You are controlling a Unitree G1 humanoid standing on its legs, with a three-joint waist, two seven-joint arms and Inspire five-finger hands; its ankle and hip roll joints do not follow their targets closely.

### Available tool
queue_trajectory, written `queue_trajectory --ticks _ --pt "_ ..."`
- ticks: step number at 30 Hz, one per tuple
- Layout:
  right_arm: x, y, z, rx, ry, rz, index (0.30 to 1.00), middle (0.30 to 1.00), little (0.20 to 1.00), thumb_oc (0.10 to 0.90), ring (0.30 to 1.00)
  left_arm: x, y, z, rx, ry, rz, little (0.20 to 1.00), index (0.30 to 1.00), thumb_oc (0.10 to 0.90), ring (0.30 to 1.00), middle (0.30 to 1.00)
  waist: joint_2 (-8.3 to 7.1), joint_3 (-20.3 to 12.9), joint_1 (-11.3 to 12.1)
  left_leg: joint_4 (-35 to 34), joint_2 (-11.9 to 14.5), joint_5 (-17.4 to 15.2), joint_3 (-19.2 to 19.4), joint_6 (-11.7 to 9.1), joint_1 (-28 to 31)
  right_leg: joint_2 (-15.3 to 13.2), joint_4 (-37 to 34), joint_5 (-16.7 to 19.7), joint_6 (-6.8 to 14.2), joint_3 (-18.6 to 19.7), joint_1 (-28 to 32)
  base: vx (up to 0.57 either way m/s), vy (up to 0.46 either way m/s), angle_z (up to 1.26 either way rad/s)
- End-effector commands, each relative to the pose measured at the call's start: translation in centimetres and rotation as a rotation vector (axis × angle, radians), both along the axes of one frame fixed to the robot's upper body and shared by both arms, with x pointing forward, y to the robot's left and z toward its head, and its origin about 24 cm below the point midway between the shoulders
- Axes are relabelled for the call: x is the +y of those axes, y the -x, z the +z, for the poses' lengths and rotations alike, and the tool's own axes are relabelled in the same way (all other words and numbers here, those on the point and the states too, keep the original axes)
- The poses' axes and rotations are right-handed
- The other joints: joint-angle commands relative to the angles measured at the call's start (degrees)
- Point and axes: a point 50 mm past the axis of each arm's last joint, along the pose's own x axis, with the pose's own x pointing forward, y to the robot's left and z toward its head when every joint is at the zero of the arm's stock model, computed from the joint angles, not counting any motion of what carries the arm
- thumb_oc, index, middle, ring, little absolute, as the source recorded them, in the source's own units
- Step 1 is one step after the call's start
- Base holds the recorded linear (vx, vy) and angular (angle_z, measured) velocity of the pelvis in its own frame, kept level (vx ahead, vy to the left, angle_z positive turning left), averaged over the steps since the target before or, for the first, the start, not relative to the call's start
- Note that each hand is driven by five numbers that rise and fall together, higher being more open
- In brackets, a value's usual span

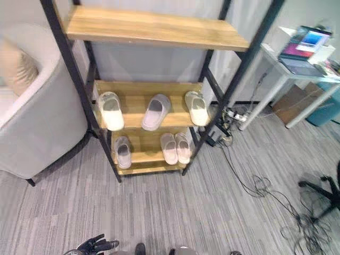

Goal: Arrange the slippers neatly on the shoe rack.

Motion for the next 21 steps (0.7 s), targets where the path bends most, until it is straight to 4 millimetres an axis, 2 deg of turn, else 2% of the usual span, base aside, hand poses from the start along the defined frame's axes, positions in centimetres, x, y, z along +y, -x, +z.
queue_trajectory --ticks 1,2,3,4,7,11,13,15,16,17,18,19,21 --pt "-1.5 -0.9 0.6 -0.048 0.042 0.016 0.900 0.900 0.900 0.800 0.900 -0.1 0.7 -0.2 0.006 -0.012 0.029 0.900 0.900 0.800 0.900 0.900 -0.99 2.73 -1.07 7.58 0.40 -4.34 -2.20 -5.41 -6.95 3.43 -21.58 7.84 0.00 5.03 8.06 0.39 -0.199 0.92" --pt "-1.6 -1.0 0.6 -0.050 0.041 0.001 0.900 0.900 0.900 0.800 0.900 -0.2 0.9 -0.3 0.012 -0.015 0.024 0.900 0.900 0.800 0.900 0.900 -1.24 2.70 -2.16 7.53 -0.09 -5.37 -3.60 -5.93 -5.93 3.89 -27.93 10.09 0.85 9.48 6.07 0.48 -0.269 0.80" --pt "-1.7 -1.1 0.6 -0.050 0.041 -0.007 0.900 0.900 0.900 0.800 0.900 -0.1 1.1 -0.3 0.026 -0.017 0.020 0.900 0.900 0.800 0.900 0.900 -1.32 2.95 -2.93 7.91 -0.18 -6.41 -5.12 -6.44 -4.89 3.76 -31.02 12.20 1.58 12.25 4.93 0.51 -0.313 0.82" --pt "-1.8 -0.6 0.6 -0.033 0.042 -0.010 0.900 0.900 0.900 0.800 0.900 -0.1 1.6 -0.5 0.050 -0.018 0.008 0.900 0.900 0.800 0.900 0.900 -1.66 2.51 -3.47 8.76 -0.69 -7.59 -7.04 -6.71 -3.98 3.55 -32.80 12.80 1.96 13.72 6.13 0.36 -0.234 0.81" --pt "-1.7 -0.3 0.5 -0.022 0.038 0.007 0.900 0.900 0.900 0.800 0.900 0.1 2.3 -0.6 0.071 -0.021 0.014 0.900 0.900 0.800 0.900 0.900 -1.46 1.97 -3.51 8.24 0.10 -7.15 -8.93 -7.64 -3.44 4.76 -32.01 11.89 1.10 14.61 7.42 0.25 -0.262 1.05" --pt "-1.6 -0.9 0.7 -0.052 0.031 0.038 0.900 0.900 0.900 0.800 0.900 0.0 2.7 -0.7 0.078 -0.016 0.025 0.900 0.900 0.800 0.900 0.900 -0.99 1.15 -3.31 6.97 2.08 -6.37 -10.19 -9.00 -3.43 6.01 -31.84 10.09 -0.23 13.55 8.23 0.11 -0.243 0.01" --pt "-1.7 -1.5 0.9 -0.077 0.032 0.053 0.900 0.900 0.900 0.800 0.900 -0.3 2.5 -0.7 0.069 -0.012 0.033 0.900 0.900 0.800 0.900 0.900 -0.94 1.21 -3.43 8.60 3.20 -6.47 -10.73 -10.40 -4.39 6.44 -31.78 8.61 -1.18 12.30 8.87 0.08 -0.234 0.23" --pt "-2.0 -2.2 1.1 -0.109 0.041 0.055 0.900 0.900 0.900 0.800 0.900 -0.8 1.7 -0.6 0.047 -0.006 0.027 0.900 0.900 0.800 0.900 0.900 -1.47 1.95 -3.80 14.95 4.80 -6.28 -8.32 -12.04 -7.99 6.00 -32.07 7.45 -2.21 10.37 10.13 0.01 -0.210 0.21" --pt "-2.2 -2.6 1.3 -0.123 0.054 0.065 0.900 0.900 0.900 0.800 0.900 -1.1 1.1 -0.6 0.030 -0.006 0.024 0.900 0.900 0.800 0.900 0.900 -1.91 2.75 -3.82 18.90 6.02 -5.05 -6.41 -12.65 -10.08 5.83 -32.02 7.17 -2.90 9.36 10.75 -0.04 -0.174 0.18" --pt "-2.3 -2.8 1.4 -0.132 0.057 0.066 0.900 0.900 0.900 0.800 0.900 -1.2 0.7 -0.5 0.019 -0.003 0.020 0.900 0.900 0.800 0.900 0.900 -2.05 3.17 -3.81 21.88 6.84 -4.56 -5.43 -12.62 -11.55 5.93 -31.92 6.87 -3.34 8.78 11.15 -0.03 -0.118 0.30" --pt "-2.3 -2.8 1.4 -0.132 0.057 0.066 0.900 0.900 0.900 0.800 0.900 -1.2 0.7 -0.5 0.019 -0.003 0.020 0.900 0.900 0.800 0.900 0.900 -2.04 3.16 -3.82 21.91 6.84 -4.57 -5.44 -12.62 -11.58 5.94 -31.91 6.87 -3.34 8.77 11.13 0.01 -0.110 0.67" --pt "-2.5 -3.3 1.6 -0.144 0.068 0.069 0.900 0.900 0.900 0.800 0.900 -1.7 -0.2 -0.3 -0.008 -0.001 0.003 0.900 0.900 0.800 0.900 0.900 -2.03 3.70 -3.73 22.04 8.10 -4.37 -4.05 -11.94 -13.08 6.23 -31.97 5.71 -3.89 7.80 12.27 0.05 -0.066 0.58" --pt "-2.5 -3.5 1.7 -0.154 0.064 0.063 0.900 0.900 0.900 0.800 0.900 -2.0 -0.2 -0.4 -0.005 0.001 -0.008 0.900 0.900 0.800 0.900 0.900 -1.52 2.96 -3.50 15.90 8.44 -3.09 -3.92 -12.05 -12.86 6.79 -32.53 5.25 -3.68 7.38 13.26 0.11 -0.016 0.37"
